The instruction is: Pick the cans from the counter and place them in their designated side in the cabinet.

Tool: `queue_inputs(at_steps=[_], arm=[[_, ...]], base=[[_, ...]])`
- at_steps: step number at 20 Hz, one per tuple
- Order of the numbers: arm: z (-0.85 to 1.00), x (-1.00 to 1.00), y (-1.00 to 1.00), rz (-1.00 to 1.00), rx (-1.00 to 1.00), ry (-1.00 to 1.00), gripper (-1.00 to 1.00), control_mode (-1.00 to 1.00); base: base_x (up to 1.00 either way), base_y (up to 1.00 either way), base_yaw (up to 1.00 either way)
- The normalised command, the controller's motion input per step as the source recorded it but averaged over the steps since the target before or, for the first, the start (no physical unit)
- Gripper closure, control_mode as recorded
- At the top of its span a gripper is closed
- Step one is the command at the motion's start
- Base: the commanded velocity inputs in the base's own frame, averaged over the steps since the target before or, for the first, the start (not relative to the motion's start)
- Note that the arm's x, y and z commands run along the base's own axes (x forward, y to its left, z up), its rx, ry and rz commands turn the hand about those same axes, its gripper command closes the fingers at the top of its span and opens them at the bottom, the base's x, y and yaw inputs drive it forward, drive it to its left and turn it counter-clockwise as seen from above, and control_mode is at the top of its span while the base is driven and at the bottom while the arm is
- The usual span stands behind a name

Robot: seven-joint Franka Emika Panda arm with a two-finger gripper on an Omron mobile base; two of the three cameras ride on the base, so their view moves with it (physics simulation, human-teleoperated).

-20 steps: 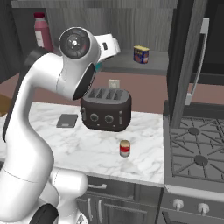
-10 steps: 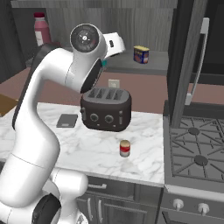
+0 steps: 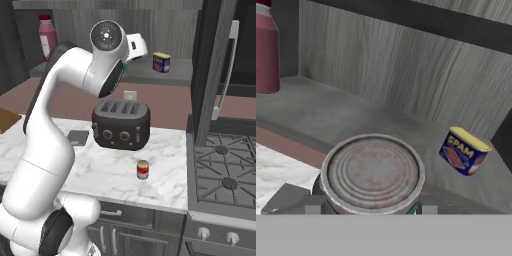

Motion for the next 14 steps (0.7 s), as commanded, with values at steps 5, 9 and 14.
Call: queue_inputs(at_steps=[5,9,14], arm=[[0.0,0.26,-0.08,0.0,0.0,0.0,1.0,-1.0],[0.0,0.27,-0.02,0.0,0.0,0.01,1.0,-1.0],[0.0,0.28,0.0,0.0,0.02,0.04,1.0,-1.0]], base=[[0.0,0.0,0.0],[0.0,0.0,0.0],[0.0,0.0,0.0]])
